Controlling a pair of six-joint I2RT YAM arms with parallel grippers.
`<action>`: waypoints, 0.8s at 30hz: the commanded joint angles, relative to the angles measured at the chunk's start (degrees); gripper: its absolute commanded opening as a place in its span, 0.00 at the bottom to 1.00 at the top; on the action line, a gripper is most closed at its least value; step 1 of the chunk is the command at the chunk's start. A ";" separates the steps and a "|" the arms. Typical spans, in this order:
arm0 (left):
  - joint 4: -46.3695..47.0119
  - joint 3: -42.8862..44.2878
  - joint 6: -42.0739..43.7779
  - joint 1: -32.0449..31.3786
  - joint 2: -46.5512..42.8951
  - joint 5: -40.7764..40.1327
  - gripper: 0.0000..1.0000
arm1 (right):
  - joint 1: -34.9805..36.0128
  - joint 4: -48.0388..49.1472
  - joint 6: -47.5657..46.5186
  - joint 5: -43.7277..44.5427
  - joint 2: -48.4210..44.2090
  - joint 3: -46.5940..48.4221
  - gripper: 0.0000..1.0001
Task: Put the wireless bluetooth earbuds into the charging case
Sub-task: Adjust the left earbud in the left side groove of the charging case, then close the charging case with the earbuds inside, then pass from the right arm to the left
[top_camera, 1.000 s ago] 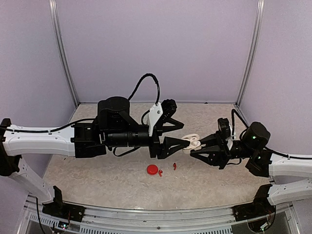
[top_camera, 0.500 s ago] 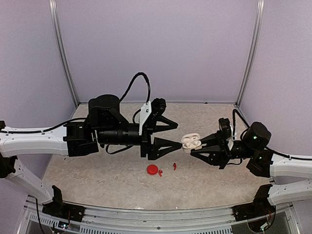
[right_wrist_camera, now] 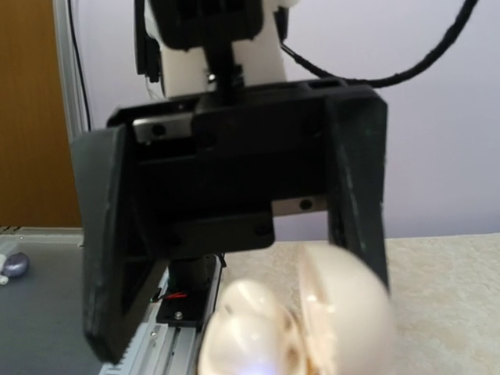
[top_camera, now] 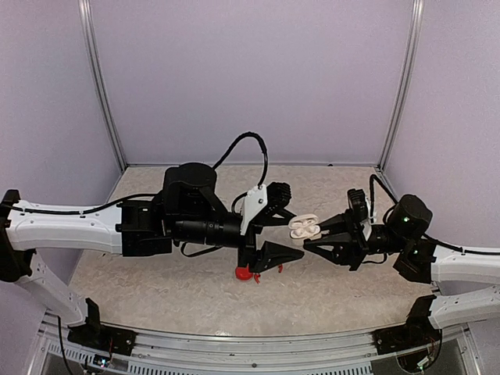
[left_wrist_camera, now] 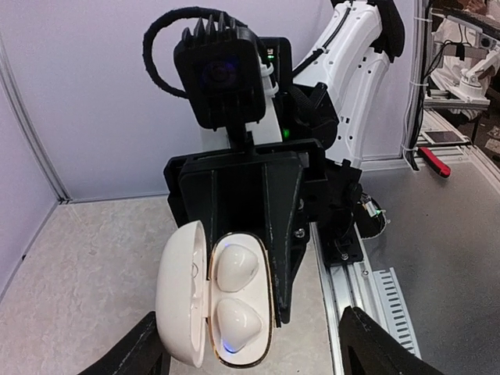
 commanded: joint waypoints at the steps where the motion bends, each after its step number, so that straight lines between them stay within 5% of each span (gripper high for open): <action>1: -0.01 -0.08 5.72 -2.80 -1.29 -1.38 0.73 | 0.37 0.10 0.87 1.70 0.40 1.53 0.00; 10: 1.52 -3.49 10.18 -3.92 -4.36 -6.36 0.73 | -0.55 -0.47 3.29 2.65 1.64 2.56 0.00; 24: 12.90 -11.24 24.28 -5.46 -4.79 -35.47 0.77 | -2.22 -3.86 13.63 4.25 7.04 6.62 0.00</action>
